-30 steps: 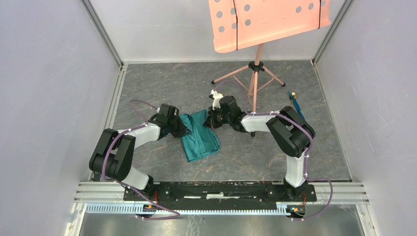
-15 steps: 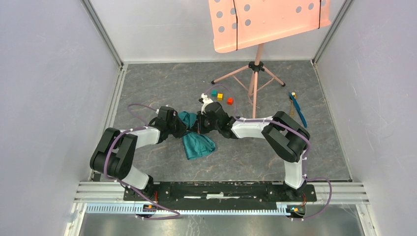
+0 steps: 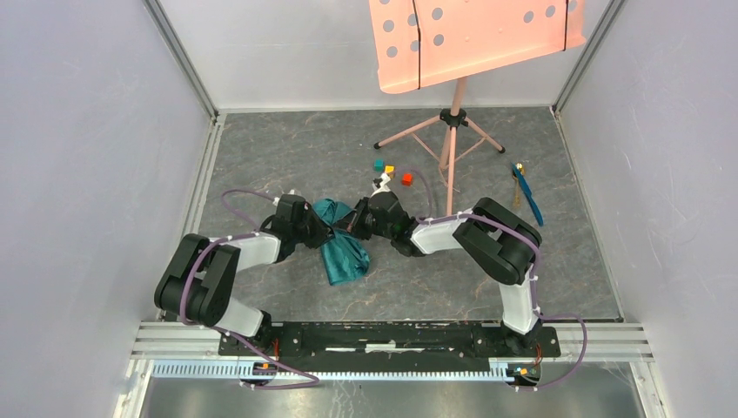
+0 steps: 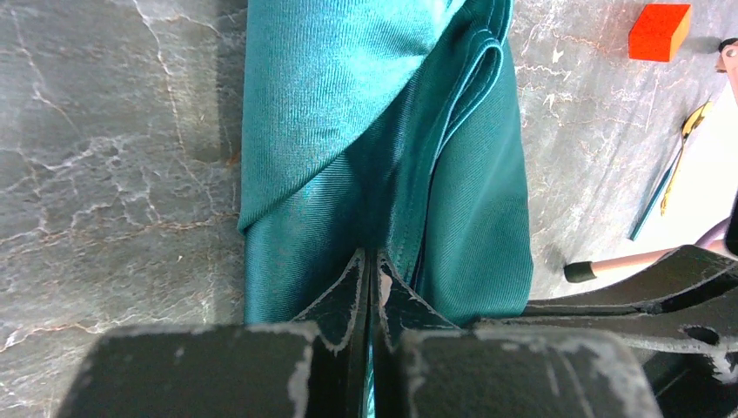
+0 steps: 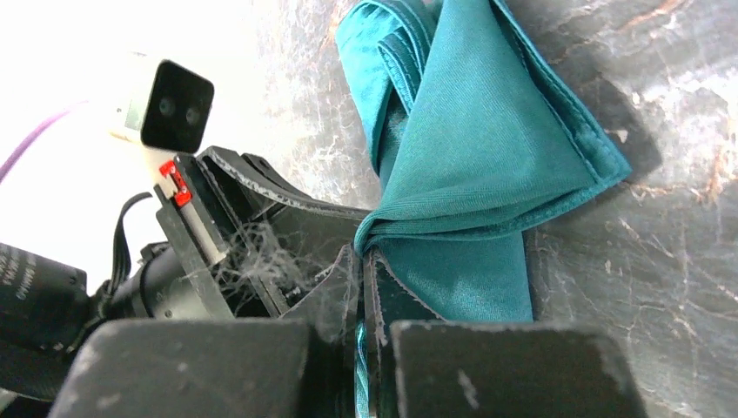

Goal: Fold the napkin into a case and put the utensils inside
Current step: Fold the 2/3-rectangle-folded napkin at the center of the board.

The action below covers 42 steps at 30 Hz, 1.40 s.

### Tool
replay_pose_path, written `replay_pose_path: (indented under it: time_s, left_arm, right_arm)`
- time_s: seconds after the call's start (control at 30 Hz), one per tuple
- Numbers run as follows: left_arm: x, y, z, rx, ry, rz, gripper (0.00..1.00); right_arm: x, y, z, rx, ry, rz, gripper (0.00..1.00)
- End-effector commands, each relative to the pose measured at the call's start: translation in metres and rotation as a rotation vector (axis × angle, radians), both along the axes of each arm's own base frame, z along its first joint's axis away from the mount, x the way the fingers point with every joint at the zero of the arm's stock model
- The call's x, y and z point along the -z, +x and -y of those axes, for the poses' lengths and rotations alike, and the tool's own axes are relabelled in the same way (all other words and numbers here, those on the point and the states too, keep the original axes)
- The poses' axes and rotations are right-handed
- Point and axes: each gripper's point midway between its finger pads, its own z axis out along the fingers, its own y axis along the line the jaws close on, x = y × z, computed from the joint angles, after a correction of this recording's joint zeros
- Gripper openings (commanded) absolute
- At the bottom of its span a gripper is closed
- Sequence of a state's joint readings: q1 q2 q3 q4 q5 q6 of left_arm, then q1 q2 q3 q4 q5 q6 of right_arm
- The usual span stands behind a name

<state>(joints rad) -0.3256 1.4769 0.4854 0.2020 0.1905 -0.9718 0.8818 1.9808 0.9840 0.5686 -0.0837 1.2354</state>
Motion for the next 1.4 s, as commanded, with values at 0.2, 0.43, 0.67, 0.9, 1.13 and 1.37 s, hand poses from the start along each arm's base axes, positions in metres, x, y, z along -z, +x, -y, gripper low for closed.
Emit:
replay_pose_path:
  time_s: [0.2,0.43,0.67,0.9,1.13,1.37]
  left_arm:
    - [0.011,-0.014,-0.011,0.008,0.056,0.01,0.02]
    - [-0.019,-0.022,-0.02,0.002,0.079,0.043,0.3]
    - [-0.045,-0.031,-0.035,-0.005,0.096,0.055,0.52]
    - [-0.035,-0.036,-0.06,-0.059,0.113,0.016,0.57]
    - [-0.015,-0.029,-0.042,0.003,0.043,0.004,0.42]
    - [0.0,-0.033,-0.041,0.007,0.047,-0.013,0.23]
  right_arm:
    - [-0.01,0.014,-0.015,0.252,0.212,-0.159,0.0]
    - [0.004,0.011,-0.006,0.247,0.149,-0.141,0.0]
    - [0.003,0.011,-0.005,0.232,0.124,-0.126,0.0]
    - [0.001,0.015,-0.008,0.227,0.101,-0.115,0.0]
    - [-0.005,0.017,-0.011,0.235,0.109,-0.101,0.0]
    - [-0.02,0.022,-0.021,0.237,0.112,-0.064,0.0]
